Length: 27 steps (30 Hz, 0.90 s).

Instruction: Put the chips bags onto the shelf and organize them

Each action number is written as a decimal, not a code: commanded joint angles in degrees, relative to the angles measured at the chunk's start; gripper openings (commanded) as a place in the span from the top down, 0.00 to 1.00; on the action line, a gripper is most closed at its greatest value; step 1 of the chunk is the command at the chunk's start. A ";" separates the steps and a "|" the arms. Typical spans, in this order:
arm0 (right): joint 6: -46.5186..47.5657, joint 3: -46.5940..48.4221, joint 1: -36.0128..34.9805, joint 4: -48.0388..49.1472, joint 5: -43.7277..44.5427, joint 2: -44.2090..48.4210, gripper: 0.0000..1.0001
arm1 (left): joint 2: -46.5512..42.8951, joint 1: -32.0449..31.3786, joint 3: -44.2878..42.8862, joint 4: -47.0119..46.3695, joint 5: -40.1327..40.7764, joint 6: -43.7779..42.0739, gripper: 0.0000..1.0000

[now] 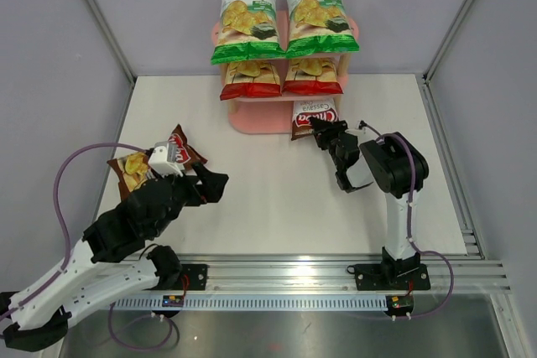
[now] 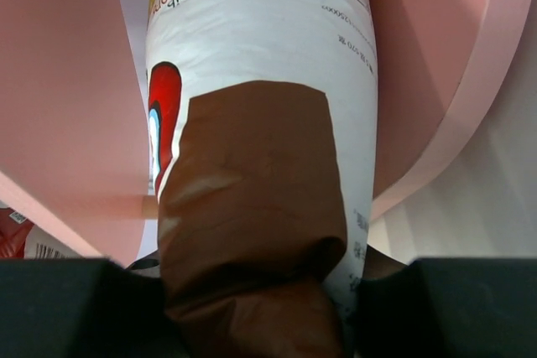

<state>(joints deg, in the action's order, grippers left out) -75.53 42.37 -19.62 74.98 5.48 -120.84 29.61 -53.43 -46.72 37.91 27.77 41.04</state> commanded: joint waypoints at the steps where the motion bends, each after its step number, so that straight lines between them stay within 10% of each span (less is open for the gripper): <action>1: -1.90 2.01 -1.74 4.03 9.19 -2.12 0.77 | -0.95 0.17 -2.76 1.46 2.46 -1.75 0.01; 15: -2.87 3.95 -1.30 1.40 5.69 -3.70 0.57 | -3.15 0.17 -2.32 4.19 2.47 -1.93 0.01; 27: -4.28 0.61 -0.51 -1.94 2.87 0.77 0.18 | -2.10 0.17 -1.18 6.03 2.20 -2.28 0.01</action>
<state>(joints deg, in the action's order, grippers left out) -79.90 43.68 -20.40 73.91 8.03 -123.37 26.24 -53.43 -47.83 44.31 28.97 39.90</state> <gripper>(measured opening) 0.793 0.988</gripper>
